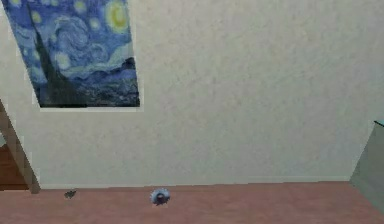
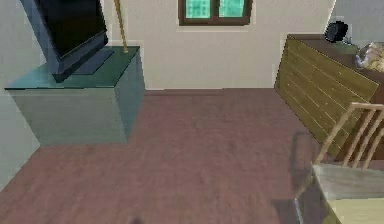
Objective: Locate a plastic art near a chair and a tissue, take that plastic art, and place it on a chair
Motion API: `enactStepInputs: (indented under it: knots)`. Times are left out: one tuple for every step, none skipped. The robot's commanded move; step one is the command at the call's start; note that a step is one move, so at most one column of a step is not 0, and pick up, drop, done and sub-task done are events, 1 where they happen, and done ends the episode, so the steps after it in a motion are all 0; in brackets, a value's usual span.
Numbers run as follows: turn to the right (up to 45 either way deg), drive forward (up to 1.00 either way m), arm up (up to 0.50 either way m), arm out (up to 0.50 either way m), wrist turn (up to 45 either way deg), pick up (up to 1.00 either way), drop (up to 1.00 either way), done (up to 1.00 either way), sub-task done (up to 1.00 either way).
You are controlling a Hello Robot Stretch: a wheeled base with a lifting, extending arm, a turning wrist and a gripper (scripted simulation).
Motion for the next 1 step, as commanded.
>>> enactStepInputs:
  knots:
    - [45.0,0.0,0.0,0.0,0.0,0.0,0.0,0.0,0.0]
